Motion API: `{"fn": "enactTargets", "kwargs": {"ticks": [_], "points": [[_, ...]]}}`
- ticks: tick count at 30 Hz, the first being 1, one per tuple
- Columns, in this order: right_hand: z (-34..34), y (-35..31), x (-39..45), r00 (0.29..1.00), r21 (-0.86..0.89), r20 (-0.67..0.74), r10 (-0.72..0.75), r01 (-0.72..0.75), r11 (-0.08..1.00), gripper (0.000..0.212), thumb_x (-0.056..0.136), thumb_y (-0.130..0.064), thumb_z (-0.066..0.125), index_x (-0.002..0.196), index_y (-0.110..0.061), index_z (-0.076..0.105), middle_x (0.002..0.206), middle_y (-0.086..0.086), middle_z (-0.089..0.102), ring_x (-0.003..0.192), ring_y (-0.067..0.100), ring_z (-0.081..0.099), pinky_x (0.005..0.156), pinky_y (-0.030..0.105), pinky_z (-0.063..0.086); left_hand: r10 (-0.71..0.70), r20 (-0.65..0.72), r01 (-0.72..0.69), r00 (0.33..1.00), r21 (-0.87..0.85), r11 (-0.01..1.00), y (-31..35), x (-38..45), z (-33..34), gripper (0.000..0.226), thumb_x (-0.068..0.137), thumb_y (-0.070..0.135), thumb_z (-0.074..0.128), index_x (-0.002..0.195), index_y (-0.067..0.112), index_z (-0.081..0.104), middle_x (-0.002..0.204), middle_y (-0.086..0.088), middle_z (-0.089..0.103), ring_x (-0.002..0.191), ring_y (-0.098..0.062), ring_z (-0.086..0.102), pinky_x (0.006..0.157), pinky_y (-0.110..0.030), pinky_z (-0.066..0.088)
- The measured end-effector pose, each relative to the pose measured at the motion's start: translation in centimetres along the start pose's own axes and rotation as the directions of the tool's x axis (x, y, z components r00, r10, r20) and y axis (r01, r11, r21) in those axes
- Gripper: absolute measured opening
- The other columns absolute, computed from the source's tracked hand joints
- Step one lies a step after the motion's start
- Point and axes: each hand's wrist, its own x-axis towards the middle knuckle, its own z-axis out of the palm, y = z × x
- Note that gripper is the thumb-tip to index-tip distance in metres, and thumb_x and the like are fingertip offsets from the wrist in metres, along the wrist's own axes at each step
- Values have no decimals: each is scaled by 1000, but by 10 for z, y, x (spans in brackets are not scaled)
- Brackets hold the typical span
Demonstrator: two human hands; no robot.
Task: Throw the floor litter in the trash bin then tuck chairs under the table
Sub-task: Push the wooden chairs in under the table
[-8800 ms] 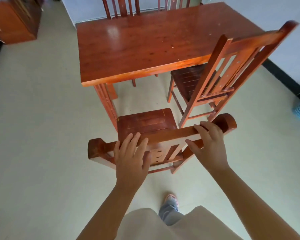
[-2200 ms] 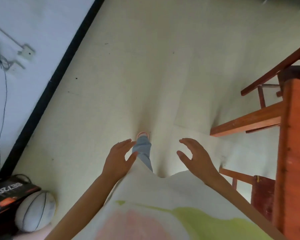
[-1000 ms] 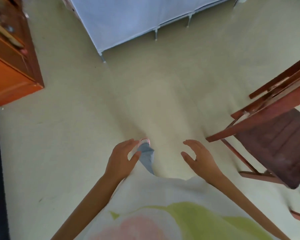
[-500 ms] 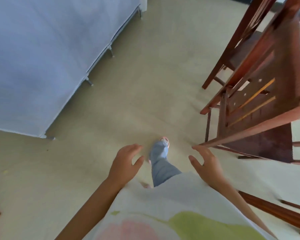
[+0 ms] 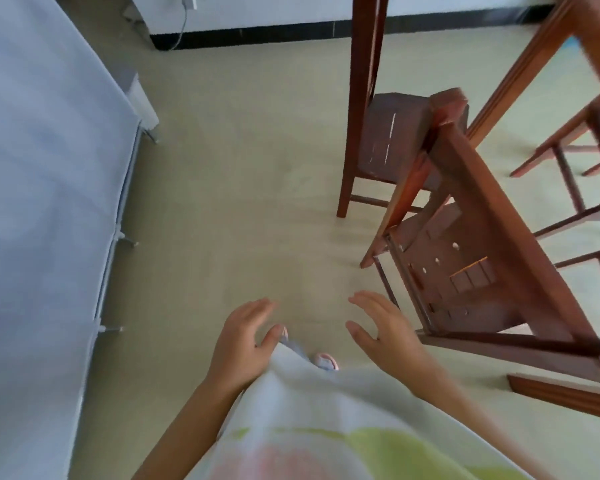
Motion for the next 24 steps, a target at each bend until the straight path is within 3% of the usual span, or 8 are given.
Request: {"fn": "enactTargets", "kwargs": {"ticks": [2,6,10,12,15,17,21,24], "points": [[-11,6,7,992,2,-78,101,-101,995,33,79,-16,63,109,0,60,116,18,58,108,31,54,88,28,37,186,48,-185,981,-24,983,9,45,-5,32,74,32,43,99,18,57,101,2,65,96,-4,50,89,-1,27],[-35,12,14,889,48,-305,342,-344,938,36,77,-22,59,104,2,62,110,21,61,99,32,59,87,26,41,393,266,-413,880,23,910,23,131,1,43,75,33,45,101,6,65,103,-17,69,102,-15,48,89,-20,34],[-47,-6,15,634,62,-604,484,-568,821,34,74,-16,65,100,5,63,104,23,64,97,40,58,88,47,41,617,432,-696,658,35,717,67,202,1,43,75,37,44,106,13,64,106,-13,69,100,-34,61,85,-40,48],[-52,-22,17,470,92,-744,475,-631,770,32,77,-18,64,99,5,63,103,25,63,99,38,55,90,39,43,740,440,-825,509,4,565,98,225,3,42,76,37,44,107,16,62,107,-11,68,103,-33,59,83,-40,51],[-63,-39,20,223,163,-883,413,-679,715,38,79,-25,49,97,5,64,104,26,61,101,31,49,93,28,35,842,360,-899,402,-20,437,143,242,12,41,77,34,45,108,14,62,109,-13,67,107,-30,52,85,-46,48],[-72,-39,23,109,193,-920,378,-712,675,39,79,-26,50,98,5,63,105,27,61,103,31,47,94,29,35,894,285,-926,346,-50,375,168,245,21,39,78,31,47,107,10,63,108,-16,67,105,-34,57,90,-44,45],[-86,-12,29,1,252,-915,404,-780,573,47,74,-36,56,99,3,64,100,23,63,100,30,49,89,43,43,939,305,-979,159,-74,190,196,258,52,37,79,28,49,106,8,64,107,-17,67,101,-35,61,90,-50,45],[-95,6,27,-52,298,-897,438,-803,516,41,64,-33,69,87,0,68,85,20,63,86,30,49,74,46,49,920,355,-982,169,-16,187,198,267,71,32,71,24,60,99,9,67,99,-13,71,92,-34,65,81,-52,50]]}}
